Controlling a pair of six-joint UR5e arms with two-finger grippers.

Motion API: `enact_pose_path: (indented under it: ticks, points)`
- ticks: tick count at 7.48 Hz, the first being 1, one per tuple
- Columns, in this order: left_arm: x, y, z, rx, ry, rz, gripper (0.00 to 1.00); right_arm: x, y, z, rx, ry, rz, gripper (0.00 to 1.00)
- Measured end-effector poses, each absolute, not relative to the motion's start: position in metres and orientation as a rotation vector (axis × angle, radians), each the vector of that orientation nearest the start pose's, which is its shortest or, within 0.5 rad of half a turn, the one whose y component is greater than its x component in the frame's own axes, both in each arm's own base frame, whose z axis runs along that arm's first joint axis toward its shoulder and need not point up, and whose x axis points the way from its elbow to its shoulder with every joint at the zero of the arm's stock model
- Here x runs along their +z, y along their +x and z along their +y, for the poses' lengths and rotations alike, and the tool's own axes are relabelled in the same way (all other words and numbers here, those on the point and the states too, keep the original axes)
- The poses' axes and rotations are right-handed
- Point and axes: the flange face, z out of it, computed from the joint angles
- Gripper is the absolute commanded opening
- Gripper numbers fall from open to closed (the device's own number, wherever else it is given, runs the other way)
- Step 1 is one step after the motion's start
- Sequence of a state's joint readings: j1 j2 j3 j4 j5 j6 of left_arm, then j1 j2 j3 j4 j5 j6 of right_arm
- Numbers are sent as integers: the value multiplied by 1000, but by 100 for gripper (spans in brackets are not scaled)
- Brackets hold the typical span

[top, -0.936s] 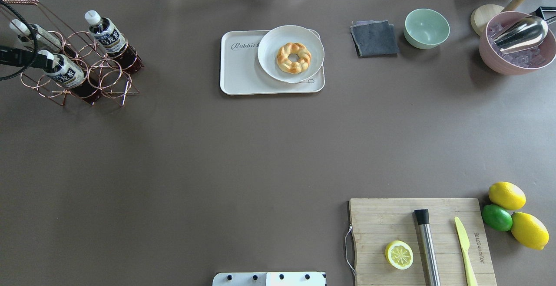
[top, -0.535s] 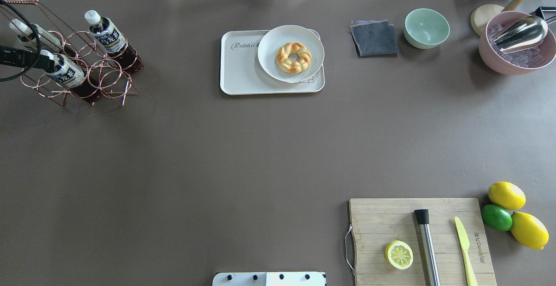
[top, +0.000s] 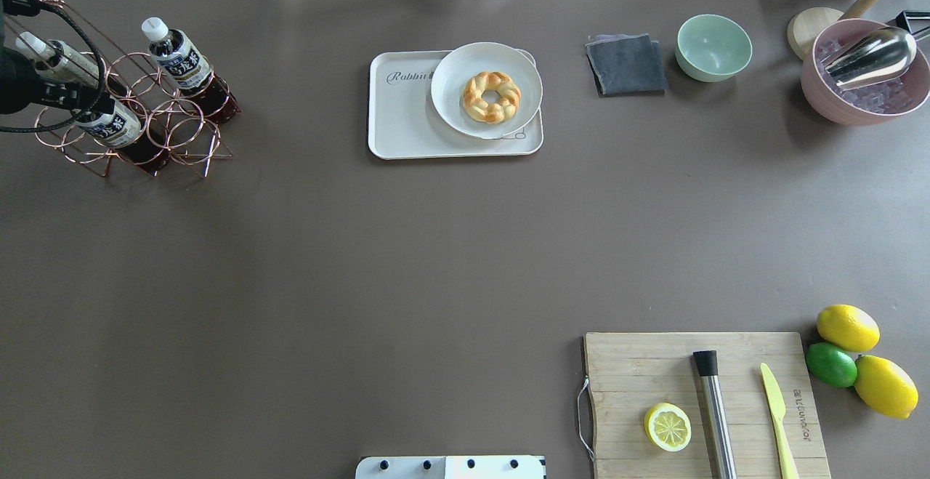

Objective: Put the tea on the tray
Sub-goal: 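Grasp a white-capped tea bottle in the copper rack with the left gripper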

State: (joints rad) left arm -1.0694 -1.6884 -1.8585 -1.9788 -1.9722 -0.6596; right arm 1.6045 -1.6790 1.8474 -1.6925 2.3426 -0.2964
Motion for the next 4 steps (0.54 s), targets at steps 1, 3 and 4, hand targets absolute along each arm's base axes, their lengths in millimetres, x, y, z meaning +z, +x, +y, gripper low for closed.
enact_pose_path:
  ticks: [1,3,4]
  points:
    - [420,175,-525,14,460,763,0,588,79,-438,-271,180,-755,100]
    - [409,151,-533,-4,451,809,0,592,79,-435,-272,182,-754,100]
    - [401,137,-536,-12,454,833,0,593,79,-435,-271,181,-754,100]
